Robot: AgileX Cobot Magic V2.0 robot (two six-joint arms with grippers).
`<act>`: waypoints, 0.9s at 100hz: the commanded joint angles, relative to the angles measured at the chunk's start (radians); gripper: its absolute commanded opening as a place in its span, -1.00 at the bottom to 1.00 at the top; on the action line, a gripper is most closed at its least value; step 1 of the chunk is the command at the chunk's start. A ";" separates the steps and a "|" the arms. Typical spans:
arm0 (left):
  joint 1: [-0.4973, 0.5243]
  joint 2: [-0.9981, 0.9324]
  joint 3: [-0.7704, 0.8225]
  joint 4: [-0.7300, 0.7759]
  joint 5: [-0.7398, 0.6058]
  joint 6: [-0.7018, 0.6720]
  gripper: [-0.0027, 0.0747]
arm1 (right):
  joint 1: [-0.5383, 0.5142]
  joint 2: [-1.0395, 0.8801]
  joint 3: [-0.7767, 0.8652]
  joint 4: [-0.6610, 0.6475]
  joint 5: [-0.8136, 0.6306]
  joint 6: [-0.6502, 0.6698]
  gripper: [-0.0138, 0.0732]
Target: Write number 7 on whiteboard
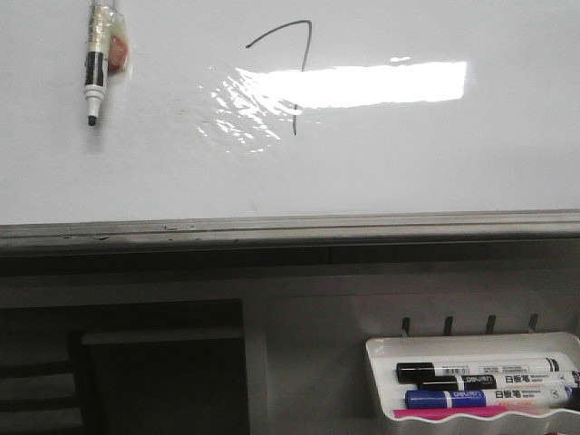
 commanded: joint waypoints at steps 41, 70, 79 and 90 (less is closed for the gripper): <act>0.010 -0.031 0.035 -0.008 -0.066 -0.013 -0.98 | -0.005 -0.009 -0.022 0.017 -0.053 -0.011 -0.81; 0.010 -0.031 0.035 -0.008 -0.066 -0.013 -0.98 | -0.005 -0.009 -0.022 0.017 -0.053 -0.011 -0.81; 0.010 -0.031 0.035 -0.008 -0.066 -0.013 -0.98 | -0.005 -0.009 -0.022 0.017 -0.053 -0.011 -0.81; 0.010 -0.031 0.035 -0.008 -0.066 -0.013 -0.98 | -0.005 -0.009 -0.022 0.017 -0.053 -0.011 -0.81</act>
